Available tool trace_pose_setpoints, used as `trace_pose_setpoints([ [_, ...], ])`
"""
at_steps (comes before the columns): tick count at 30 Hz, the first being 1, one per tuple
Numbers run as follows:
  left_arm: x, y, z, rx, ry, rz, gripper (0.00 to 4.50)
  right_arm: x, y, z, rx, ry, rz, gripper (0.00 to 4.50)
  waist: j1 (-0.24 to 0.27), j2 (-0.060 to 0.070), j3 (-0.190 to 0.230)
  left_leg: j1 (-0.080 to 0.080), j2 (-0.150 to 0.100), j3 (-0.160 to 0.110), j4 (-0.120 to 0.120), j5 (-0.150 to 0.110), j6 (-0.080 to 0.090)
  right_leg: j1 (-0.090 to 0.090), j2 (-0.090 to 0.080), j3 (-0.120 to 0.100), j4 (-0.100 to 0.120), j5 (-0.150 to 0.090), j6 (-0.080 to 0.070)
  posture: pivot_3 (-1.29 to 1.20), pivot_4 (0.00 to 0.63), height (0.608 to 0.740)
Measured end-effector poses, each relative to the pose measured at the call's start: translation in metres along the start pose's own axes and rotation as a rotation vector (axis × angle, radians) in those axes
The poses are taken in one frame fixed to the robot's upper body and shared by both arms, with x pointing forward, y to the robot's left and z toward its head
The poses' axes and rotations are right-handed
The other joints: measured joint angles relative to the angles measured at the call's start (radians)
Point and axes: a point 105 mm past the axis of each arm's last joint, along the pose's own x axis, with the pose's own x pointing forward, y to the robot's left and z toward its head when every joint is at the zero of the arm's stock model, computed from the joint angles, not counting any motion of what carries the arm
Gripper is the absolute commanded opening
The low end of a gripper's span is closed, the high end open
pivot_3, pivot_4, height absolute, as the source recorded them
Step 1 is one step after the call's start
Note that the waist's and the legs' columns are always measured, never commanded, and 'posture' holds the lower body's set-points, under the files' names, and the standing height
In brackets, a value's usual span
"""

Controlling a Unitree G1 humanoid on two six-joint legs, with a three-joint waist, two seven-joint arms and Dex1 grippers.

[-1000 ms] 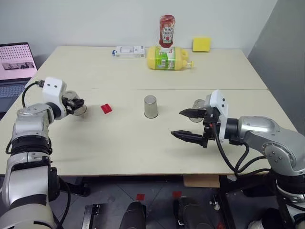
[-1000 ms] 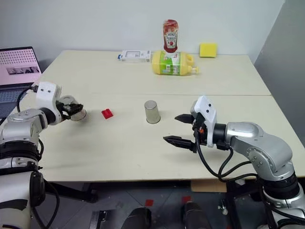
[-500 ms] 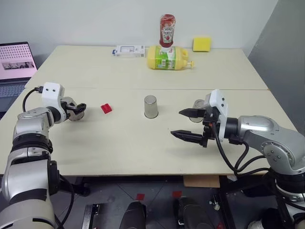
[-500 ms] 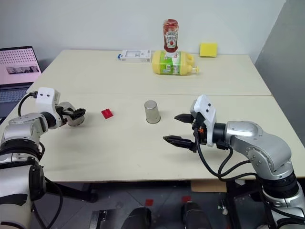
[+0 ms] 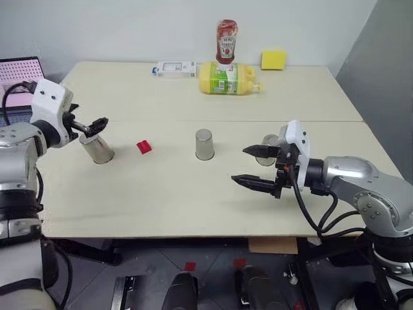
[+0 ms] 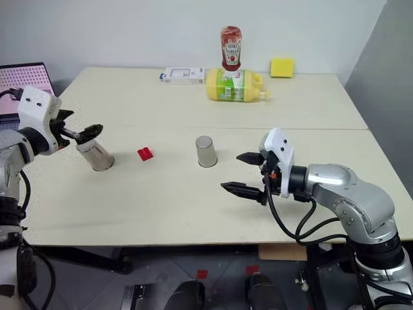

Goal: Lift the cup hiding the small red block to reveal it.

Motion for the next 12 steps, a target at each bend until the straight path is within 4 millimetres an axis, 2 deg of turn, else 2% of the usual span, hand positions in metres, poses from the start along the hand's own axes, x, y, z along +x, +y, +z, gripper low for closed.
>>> trace_pose_setpoints([
  [4,-0.023,-0.023,-0.012,0.007,0.054,-0.159,4.48,-0.011,-0.006,-0.007,-0.009,0.024,-0.037,4.50,-0.002,0.000,0.000,0.000,0.001,0.001,-0.001,0.000,0.000,0.000,0.000,0.000,0.000,0.000,0.000,0.00,0.150,0.740],
  [7,-0.044,-0.041,-0.028,-0.032,0.121,-0.285,4.48,-0.020,-0.007,-0.015,0.003,0.055,-0.042,4.50,-0.003,0.000,0.000,0.001,0.001,0.001,-0.001,0.000,0.000,-0.001,0.000,0.000,0.000,-0.001,-0.001,0.00,0.150,0.740],
  [12,-0.061,-0.049,-0.024,-0.044,0.119,-0.350,4.48,-0.029,-0.010,-0.015,-0.012,0.057,-0.052,4.50,0.000,0.000,0.000,0.002,0.001,0.001,-0.001,0.000,0.000,0.000,0.000,0.000,0.000,-0.001,-0.001,0.00,0.150,0.740],
])
